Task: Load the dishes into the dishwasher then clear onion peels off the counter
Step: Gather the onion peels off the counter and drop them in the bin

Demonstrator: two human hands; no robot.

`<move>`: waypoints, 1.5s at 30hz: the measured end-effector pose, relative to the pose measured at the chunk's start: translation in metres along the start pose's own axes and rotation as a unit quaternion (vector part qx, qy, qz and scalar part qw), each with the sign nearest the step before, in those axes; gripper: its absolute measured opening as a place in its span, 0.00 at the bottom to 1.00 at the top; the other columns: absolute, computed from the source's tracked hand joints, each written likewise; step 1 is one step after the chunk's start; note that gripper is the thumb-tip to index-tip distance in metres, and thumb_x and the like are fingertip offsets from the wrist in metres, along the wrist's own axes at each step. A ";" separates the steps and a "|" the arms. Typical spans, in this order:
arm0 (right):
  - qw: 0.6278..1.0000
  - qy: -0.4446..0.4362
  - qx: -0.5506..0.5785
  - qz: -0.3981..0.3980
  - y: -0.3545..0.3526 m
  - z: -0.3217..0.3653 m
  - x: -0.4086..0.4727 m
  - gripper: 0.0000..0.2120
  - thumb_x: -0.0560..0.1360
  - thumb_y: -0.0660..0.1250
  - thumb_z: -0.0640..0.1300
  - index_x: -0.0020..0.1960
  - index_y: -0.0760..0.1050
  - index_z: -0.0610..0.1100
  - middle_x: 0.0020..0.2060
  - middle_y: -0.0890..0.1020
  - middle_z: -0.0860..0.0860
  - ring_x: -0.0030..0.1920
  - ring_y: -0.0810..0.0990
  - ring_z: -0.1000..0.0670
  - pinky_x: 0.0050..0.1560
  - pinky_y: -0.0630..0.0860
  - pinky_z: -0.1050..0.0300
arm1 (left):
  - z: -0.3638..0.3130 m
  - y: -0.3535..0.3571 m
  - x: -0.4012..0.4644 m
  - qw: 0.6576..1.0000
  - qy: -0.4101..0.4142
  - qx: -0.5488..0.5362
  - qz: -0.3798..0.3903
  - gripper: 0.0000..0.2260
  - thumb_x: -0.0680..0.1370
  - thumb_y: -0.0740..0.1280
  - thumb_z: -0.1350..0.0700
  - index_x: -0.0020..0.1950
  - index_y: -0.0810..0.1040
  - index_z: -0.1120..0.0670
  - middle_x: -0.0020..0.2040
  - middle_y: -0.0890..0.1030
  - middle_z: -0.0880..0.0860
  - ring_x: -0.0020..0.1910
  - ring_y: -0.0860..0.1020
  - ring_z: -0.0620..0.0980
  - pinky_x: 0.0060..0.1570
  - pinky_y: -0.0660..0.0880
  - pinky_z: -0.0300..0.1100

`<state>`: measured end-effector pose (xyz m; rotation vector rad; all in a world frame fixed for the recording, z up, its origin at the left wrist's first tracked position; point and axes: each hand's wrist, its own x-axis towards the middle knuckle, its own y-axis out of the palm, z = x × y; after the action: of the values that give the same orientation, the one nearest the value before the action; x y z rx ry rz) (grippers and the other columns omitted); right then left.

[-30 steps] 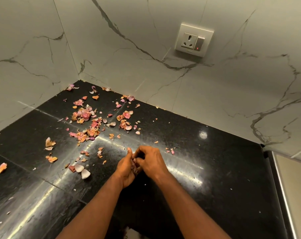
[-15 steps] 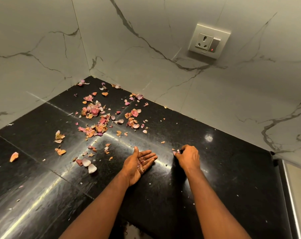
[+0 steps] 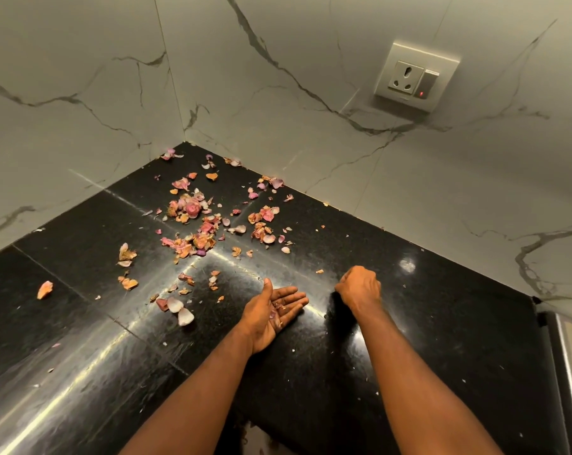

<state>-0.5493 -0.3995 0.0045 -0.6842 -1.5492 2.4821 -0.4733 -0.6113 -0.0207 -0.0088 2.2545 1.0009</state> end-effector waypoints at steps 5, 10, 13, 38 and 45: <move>0.980 -0.100 0.161 0.056 -0.003 0.019 -0.045 0.07 0.71 0.79 0.39 0.44 0.83 0.50 0.38 0.86 0.53 0.40 0.86 0.55 0.49 0.85 0.52 | -0.004 0.002 0.005 1.000 -0.002 0.010 -0.001 0.34 0.85 0.51 0.37 0.69 0.74 0.68 0.64 0.81 0.67 0.62 0.82 0.62 0.56 0.83 0.48; 0.955 -0.219 0.144 0.140 0.023 0.046 -0.094 0.17 0.75 0.68 0.31 0.55 0.86 0.49 0.46 0.88 0.54 0.44 0.86 0.58 0.47 0.84 0.61 | -0.003 -0.002 0.010 0.998 0.010 0.051 0.021 0.37 0.85 0.47 0.36 0.66 0.79 0.65 0.60 0.83 0.66 0.50 0.86 0.56 0.47 0.84 0.45; 0.963 -0.214 0.126 0.104 0.029 0.047 -0.099 0.14 0.74 0.70 0.35 0.54 0.84 0.51 0.45 0.87 0.55 0.43 0.85 0.57 0.46 0.85 0.55 | -0.002 -0.004 0.014 0.998 0.007 0.066 0.014 0.36 0.85 0.47 0.36 0.67 0.78 0.65 0.55 0.85 0.64 0.45 0.85 0.55 0.39 0.83 0.44; 0.639 0.141 0.737 0.168 0.054 0.034 -0.100 0.13 0.85 0.62 0.44 0.58 0.80 0.36 0.52 0.85 0.40 0.54 0.84 0.45 0.59 0.80 0.52 | 0.004 0.023 0.003 0.983 0.098 -0.156 -0.025 0.33 0.86 0.51 0.37 0.62 0.79 0.66 0.56 0.84 0.66 0.54 0.85 0.59 0.54 0.84 0.48; 0.412 0.163 0.860 0.253 0.075 0.065 -0.117 0.15 0.83 0.62 0.41 0.58 0.84 0.35 0.54 0.86 0.40 0.52 0.87 0.42 0.52 0.85 0.46 | 0.006 0.035 -0.051 0.934 0.309 0.173 0.034 0.32 0.84 0.51 0.37 0.66 0.81 0.62 0.71 0.79 0.58 0.78 0.69 0.53 0.76 0.66 0.46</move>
<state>-0.4658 -0.5277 -0.0014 -0.8847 1.6724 2.2556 -0.4398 -0.5951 0.0290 -0.1072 3.0049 0.6755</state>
